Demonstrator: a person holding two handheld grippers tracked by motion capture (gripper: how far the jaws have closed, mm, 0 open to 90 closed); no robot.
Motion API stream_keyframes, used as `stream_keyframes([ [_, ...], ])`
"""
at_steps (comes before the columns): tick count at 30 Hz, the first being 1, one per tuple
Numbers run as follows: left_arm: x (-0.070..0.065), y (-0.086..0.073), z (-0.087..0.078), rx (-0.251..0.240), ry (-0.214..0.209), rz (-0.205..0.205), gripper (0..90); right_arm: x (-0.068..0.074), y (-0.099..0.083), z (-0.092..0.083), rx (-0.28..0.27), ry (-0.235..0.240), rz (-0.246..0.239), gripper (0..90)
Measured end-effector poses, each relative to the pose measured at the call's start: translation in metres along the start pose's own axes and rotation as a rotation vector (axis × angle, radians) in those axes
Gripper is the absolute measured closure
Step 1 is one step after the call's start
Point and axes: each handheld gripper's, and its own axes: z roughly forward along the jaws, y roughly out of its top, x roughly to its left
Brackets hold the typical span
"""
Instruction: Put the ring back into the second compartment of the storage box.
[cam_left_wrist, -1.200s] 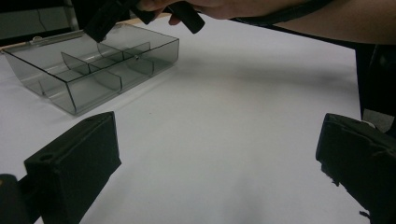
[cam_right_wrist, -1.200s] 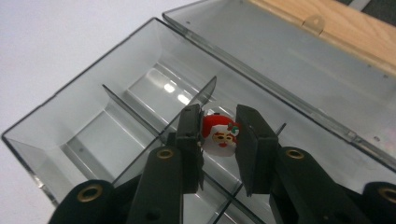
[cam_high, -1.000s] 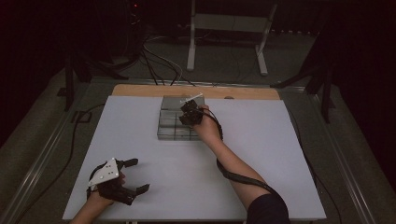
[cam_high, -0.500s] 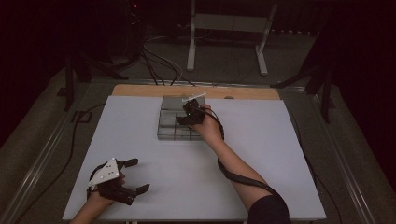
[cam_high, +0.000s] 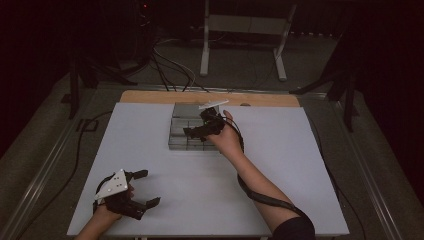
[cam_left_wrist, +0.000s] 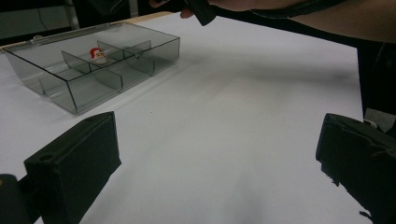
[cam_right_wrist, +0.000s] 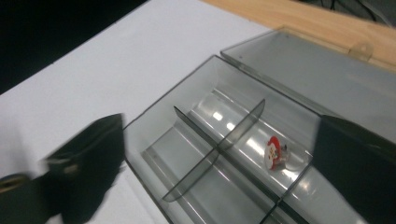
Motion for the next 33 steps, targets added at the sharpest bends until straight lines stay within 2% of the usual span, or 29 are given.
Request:
stream_keyframes([
  [11, 0.0, 0.0, 0.0, -0.001, -0.001, -0.001, 0.8, 0.008, -0.009, -0.018, 0.015, 0.03, -0.031, 1.3],
  [15, 0.0, 0.0, 0.0, 0.0, -0.001, 0.0, 0.8, 0.01, -0.013, -0.026, 0.012, 0.019, -0.053, 1.3],
  [24, -0.001, 0.0, 0.001, 0.002, 0.0, 0.001, 0.8, 0.009, -0.024, -0.046, -0.008, 0.027, -0.037, 1.3],
  [33, 0.0, 0.0, 0.002, 0.005, 0.001, 0.001, 0.8, 0.005, -0.045, -0.072, -0.002, -0.002, -0.054, 1.3],
])
